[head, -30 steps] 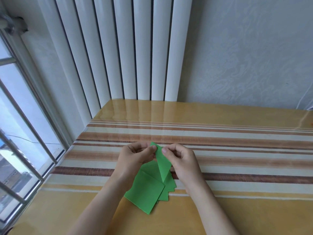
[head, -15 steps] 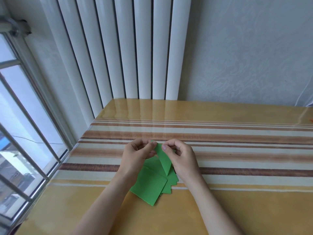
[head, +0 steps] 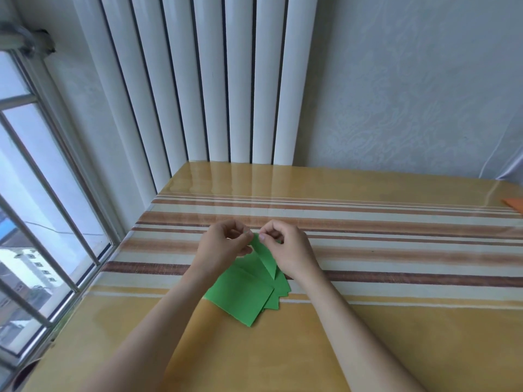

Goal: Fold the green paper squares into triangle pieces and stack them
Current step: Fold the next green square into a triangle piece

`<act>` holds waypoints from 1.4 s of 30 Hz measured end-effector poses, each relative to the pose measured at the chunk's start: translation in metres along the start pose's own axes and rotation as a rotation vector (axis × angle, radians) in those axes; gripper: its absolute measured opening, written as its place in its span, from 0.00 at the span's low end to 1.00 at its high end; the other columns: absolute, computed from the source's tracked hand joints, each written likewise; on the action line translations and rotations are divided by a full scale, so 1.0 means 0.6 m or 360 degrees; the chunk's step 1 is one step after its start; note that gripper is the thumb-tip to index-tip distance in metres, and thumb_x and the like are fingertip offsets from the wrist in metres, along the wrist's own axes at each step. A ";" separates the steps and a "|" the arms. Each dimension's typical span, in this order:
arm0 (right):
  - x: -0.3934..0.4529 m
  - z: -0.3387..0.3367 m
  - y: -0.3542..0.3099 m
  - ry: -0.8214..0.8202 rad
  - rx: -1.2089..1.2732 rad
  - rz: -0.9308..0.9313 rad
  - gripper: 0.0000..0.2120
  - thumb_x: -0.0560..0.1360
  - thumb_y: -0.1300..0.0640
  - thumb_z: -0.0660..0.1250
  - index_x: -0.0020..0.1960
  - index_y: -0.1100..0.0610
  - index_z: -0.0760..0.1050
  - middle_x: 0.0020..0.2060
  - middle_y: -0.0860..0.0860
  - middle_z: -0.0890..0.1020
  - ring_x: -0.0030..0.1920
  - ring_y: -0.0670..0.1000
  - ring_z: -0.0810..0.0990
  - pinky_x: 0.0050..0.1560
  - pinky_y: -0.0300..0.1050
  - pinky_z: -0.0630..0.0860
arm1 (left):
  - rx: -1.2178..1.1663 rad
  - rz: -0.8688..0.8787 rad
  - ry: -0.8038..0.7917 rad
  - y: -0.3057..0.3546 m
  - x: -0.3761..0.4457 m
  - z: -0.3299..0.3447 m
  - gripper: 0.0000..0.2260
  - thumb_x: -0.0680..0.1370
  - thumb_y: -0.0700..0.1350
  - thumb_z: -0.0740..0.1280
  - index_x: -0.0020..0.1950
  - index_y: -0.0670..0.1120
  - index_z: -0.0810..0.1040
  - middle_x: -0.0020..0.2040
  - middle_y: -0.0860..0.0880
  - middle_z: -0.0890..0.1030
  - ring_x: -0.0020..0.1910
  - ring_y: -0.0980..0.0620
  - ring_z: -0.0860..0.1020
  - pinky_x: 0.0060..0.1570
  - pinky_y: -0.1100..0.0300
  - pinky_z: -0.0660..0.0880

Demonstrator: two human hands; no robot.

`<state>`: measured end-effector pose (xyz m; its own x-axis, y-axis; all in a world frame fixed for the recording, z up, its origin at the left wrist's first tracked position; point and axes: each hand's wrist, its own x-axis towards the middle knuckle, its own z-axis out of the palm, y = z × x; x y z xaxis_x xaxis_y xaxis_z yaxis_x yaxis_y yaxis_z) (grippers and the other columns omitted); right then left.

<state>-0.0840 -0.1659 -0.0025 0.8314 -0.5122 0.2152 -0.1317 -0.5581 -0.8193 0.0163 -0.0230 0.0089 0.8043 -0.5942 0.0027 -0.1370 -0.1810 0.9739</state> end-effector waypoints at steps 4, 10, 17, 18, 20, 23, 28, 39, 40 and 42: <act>-0.008 0.015 0.027 0.0069 0.0045 -0.0146 0.04 0.81 0.57 0.71 0.47 0.51 0.81 0.40 0.43 0.82 0.43 0.42 0.79 0.41 0.32 0.73 | 0.0187 0.0086 0.0027 -0.011 0.004 0.001 0.08 0.80 0.47 0.73 0.46 0.43 0.84 0.37 0.46 0.87 0.40 0.49 0.87 0.48 0.53 0.85; -0.008 0.010 0.033 0.0093 0.0163 -0.0128 0.03 0.80 0.53 0.72 0.49 0.51 0.83 0.42 0.42 0.84 0.45 0.40 0.81 0.45 0.33 0.75 | 0.0068 0.0209 0.0062 -0.028 -0.001 -0.010 0.06 0.78 0.45 0.74 0.47 0.43 0.85 0.39 0.46 0.87 0.39 0.50 0.87 0.46 0.56 0.84; -0.004 0.009 0.040 0.0084 0.0193 -0.0116 0.03 0.80 0.53 0.73 0.49 0.52 0.83 0.41 0.43 0.84 0.43 0.43 0.81 0.45 0.37 0.76 | -0.0154 0.0172 0.0034 -0.031 -0.006 -0.011 0.05 0.77 0.41 0.75 0.49 0.40 0.86 0.40 0.42 0.87 0.39 0.49 0.86 0.42 0.63 0.82; -0.004 0.008 0.040 0.0076 0.0206 -0.0105 0.04 0.80 0.52 0.72 0.49 0.51 0.83 0.41 0.43 0.84 0.44 0.43 0.81 0.45 0.38 0.77 | -0.0187 0.0162 0.0035 -0.031 -0.005 -0.010 0.05 0.76 0.40 0.75 0.50 0.39 0.86 0.40 0.41 0.87 0.38 0.49 0.86 0.42 0.63 0.82; -0.005 0.006 0.040 0.0063 0.0237 -0.0083 0.04 0.80 0.52 0.72 0.49 0.51 0.83 0.42 0.43 0.84 0.44 0.44 0.81 0.47 0.41 0.78 | -0.0216 0.0151 0.0047 -0.031 -0.005 -0.010 0.05 0.77 0.40 0.75 0.50 0.39 0.86 0.40 0.40 0.87 0.38 0.50 0.85 0.42 0.63 0.82; -0.008 0.004 0.039 0.0064 0.0285 -0.0050 0.03 0.80 0.53 0.72 0.49 0.51 0.83 0.42 0.44 0.85 0.44 0.43 0.81 0.49 0.43 0.79 | -0.0215 0.0151 0.0053 -0.031 -0.003 -0.011 0.04 0.77 0.39 0.75 0.49 0.39 0.86 0.40 0.41 0.87 0.39 0.49 0.86 0.42 0.63 0.82; -0.007 0.003 0.031 0.0085 0.0403 0.0020 0.02 0.79 0.55 0.74 0.47 0.51 0.85 0.41 0.46 0.86 0.44 0.47 0.83 0.49 0.43 0.80 | -0.0279 0.0164 0.0061 -0.028 0.000 -0.018 0.06 0.78 0.41 0.74 0.49 0.38 0.86 0.40 0.39 0.87 0.39 0.47 0.85 0.45 0.59 0.83; -0.011 -0.008 0.021 0.0125 0.0654 0.0184 0.03 0.79 0.58 0.74 0.46 0.54 0.84 0.37 0.49 0.85 0.35 0.44 0.81 0.39 0.39 0.78 | -0.0502 0.0027 -0.0012 -0.021 -0.001 -0.012 0.12 0.76 0.46 0.75 0.52 0.37 0.85 0.46 0.40 0.88 0.46 0.45 0.87 0.49 0.59 0.84; -0.011 -0.008 0.021 0.0108 0.0672 0.0202 0.03 0.79 0.58 0.73 0.46 0.54 0.84 0.38 0.49 0.86 0.36 0.44 0.82 0.39 0.39 0.78 | -0.0498 0.0023 -0.0025 -0.021 -0.002 -0.011 0.11 0.76 0.44 0.75 0.52 0.37 0.85 0.46 0.39 0.88 0.46 0.44 0.87 0.48 0.59 0.84; -0.011 -0.008 0.020 0.0043 0.0732 0.0251 0.04 0.80 0.57 0.72 0.47 0.54 0.84 0.41 0.51 0.87 0.40 0.47 0.83 0.42 0.42 0.79 | -0.0514 0.0009 -0.0038 -0.020 -0.001 -0.011 0.10 0.77 0.41 0.75 0.52 0.36 0.85 0.46 0.39 0.88 0.46 0.44 0.87 0.47 0.60 0.83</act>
<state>-0.0938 -0.1723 -0.0109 0.8054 -0.5876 0.0785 0.0025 -0.1290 -0.9916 0.0215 -0.0154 -0.0013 0.7897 -0.6134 0.0069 0.0521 0.0783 0.9956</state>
